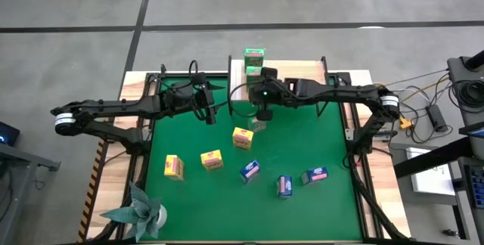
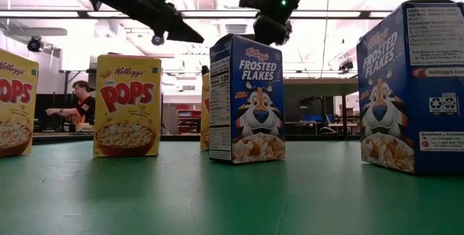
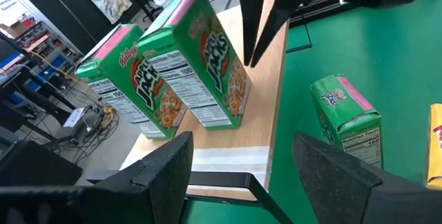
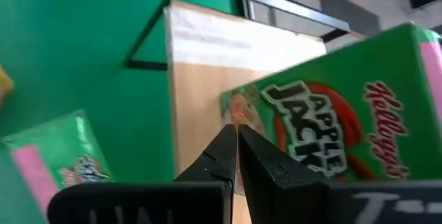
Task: Stack cereal on shelf
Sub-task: Put the left green cereal box on the shelf aligned with the other green cereal box
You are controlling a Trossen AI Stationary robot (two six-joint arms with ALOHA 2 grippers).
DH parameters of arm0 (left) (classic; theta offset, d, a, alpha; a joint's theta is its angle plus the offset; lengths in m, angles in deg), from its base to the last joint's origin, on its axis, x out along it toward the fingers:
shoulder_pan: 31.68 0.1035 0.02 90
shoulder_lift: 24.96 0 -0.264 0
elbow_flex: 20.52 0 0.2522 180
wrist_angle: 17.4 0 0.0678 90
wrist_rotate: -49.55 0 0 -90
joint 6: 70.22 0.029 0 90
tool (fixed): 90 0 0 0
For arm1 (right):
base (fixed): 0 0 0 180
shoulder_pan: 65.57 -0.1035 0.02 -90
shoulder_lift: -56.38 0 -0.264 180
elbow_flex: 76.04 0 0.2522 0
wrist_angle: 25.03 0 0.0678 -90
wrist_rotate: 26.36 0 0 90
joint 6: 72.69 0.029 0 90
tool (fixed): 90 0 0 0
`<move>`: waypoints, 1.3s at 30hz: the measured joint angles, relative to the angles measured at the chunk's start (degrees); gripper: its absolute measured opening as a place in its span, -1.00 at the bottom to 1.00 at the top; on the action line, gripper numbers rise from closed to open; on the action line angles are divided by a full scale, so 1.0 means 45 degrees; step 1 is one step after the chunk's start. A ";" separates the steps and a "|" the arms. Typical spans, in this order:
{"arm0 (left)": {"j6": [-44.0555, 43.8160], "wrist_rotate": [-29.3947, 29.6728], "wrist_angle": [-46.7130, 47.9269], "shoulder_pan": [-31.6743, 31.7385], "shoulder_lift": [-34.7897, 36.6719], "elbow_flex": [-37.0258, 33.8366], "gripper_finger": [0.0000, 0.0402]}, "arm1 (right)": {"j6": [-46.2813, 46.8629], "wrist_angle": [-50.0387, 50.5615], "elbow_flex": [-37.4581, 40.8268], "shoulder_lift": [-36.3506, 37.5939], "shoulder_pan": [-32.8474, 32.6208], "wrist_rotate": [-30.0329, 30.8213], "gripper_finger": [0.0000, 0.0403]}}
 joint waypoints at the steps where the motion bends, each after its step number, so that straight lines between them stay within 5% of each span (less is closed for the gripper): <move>1: 0.0001 0.0000 0.0005 0.0000 0.0000 0.0000 0.15 | -0.0036 -0.0219 0.0084 0.0000 0.0000 0.0173 -0.96; 7: -0.0004 0.0000 0.0005 0.0000 0.0000 0.0000 0.15 | -0.0062 -0.0637 0.0278 -0.0073 0.0192 0.1101 -0.96; 39: -0.0062 -0.0002 0.0010 0.0000 0.0000 0.0010 0.15 | -0.0552 -0.2381 0.1012 -0.0067 0.0527 0.1360 -0.96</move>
